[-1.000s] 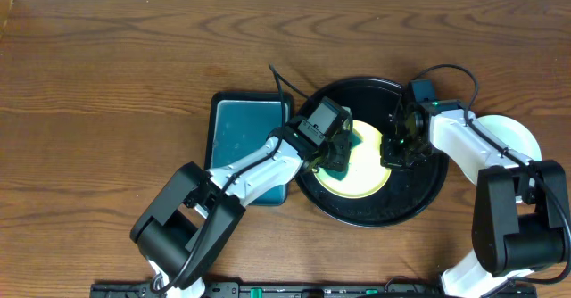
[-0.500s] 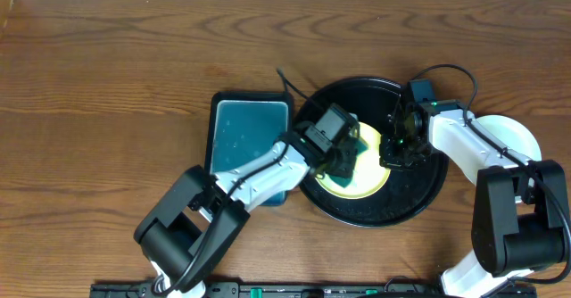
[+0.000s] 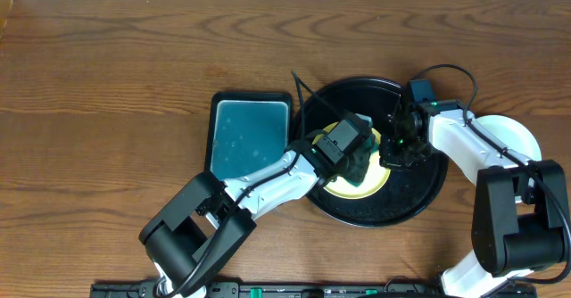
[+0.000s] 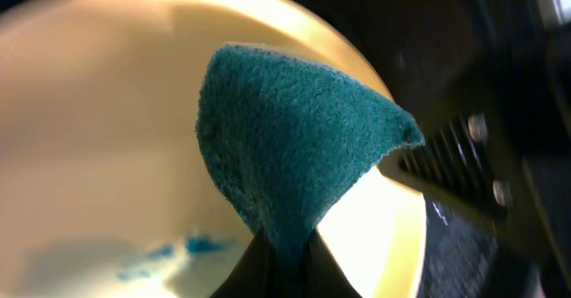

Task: Clean dirty plates on tray and stack at the side
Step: 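Scrub the yellow plate with the sponge while the right gripper holds its rim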

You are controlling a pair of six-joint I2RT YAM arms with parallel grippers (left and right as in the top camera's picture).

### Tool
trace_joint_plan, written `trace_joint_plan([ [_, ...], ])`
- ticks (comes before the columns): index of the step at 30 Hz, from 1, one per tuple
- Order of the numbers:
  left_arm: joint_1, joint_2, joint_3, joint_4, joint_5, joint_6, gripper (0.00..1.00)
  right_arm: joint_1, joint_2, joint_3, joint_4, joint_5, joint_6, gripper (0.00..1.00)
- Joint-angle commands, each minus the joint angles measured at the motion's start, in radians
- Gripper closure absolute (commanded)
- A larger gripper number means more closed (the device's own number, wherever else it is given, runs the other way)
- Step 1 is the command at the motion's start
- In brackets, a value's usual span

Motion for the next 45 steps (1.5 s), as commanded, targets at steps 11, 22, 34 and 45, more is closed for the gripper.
trace_joint_plan([
  [11, 0.103, 0.012, 0.021, -0.004, -0.152, -0.002, 0.92, 0.02, 0.005, -0.024, -0.008, -0.01, 0.005, 0.99],
  [22, 0.087, 0.018, 0.02, -0.039, -0.015, -0.001, 0.92, 0.02, 0.005, -0.024, -0.008, -0.01, 0.005, 0.99],
  [34, -0.009, 0.08, 0.02, 0.006, 0.096, 0.049, 0.92, 0.02, 0.005, -0.024, -0.013, -0.009, 0.005, 0.99],
  [45, 0.079, 0.08, 0.02, 0.071, 0.087, -0.012, 0.92, 0.02, 0.005, -0.024, -0.013, -0.009, 0.005, 0.99],
])
